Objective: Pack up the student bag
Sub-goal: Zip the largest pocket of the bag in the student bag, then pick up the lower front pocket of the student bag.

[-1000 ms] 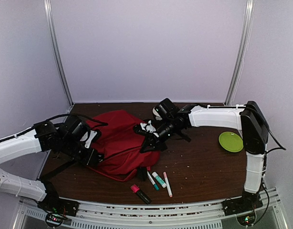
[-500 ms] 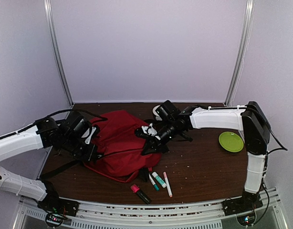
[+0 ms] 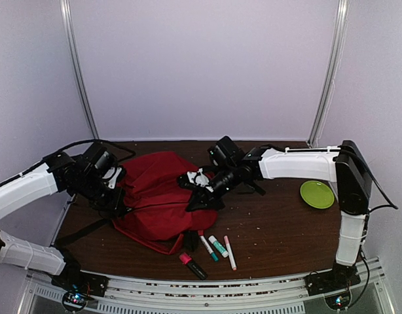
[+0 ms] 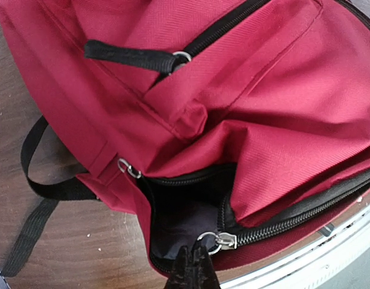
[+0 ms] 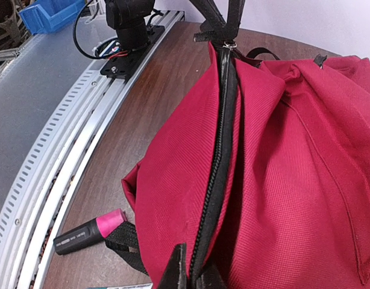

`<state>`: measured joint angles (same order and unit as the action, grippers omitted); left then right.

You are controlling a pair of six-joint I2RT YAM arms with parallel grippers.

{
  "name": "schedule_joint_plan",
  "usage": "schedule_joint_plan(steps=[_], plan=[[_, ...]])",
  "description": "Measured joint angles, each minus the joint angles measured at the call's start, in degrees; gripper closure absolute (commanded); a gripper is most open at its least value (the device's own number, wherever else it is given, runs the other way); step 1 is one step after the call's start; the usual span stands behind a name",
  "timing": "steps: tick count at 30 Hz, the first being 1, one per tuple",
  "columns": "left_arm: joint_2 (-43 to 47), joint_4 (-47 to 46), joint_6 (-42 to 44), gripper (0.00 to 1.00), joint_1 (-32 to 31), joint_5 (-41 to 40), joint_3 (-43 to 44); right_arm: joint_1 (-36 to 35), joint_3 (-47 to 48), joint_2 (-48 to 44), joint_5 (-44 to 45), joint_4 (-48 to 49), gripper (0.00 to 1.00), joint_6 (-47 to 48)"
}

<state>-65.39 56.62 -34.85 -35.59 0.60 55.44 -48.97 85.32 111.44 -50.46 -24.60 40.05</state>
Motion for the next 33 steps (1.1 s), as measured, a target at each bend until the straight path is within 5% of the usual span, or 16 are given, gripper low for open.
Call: schedule_joint_plan(steps=[8,11,16,25,33], plan=[[0.3,5.4,3.6,0.99,10.0,-2.1,4.5,-5.9,8.0,3.9,3.6,3.1,1.0,-8.4],[-0.3,8.1,5.4,0.66,12.5,-4.7,6.0,-8.2,12.4,6.6,5.2,3.1,0.86,-11.1],[1.4,12.5,6.3,0.47,14.7,-9.4,6.1,-8.4,12.1,6.8,6.7,-0.5,0.61,-13.2],[9.5,7.5,12.1,0.44,14.8,-5.9,12.6,-4.6,5.8,-0.9,6.6,-7.7,0.52,-14.5],[-7.4,-7.7,20.7,0.47,14.8,0.9,19.2,4.7,10.0,-4.4,6.6,-8.9,0.53,-20.5]])
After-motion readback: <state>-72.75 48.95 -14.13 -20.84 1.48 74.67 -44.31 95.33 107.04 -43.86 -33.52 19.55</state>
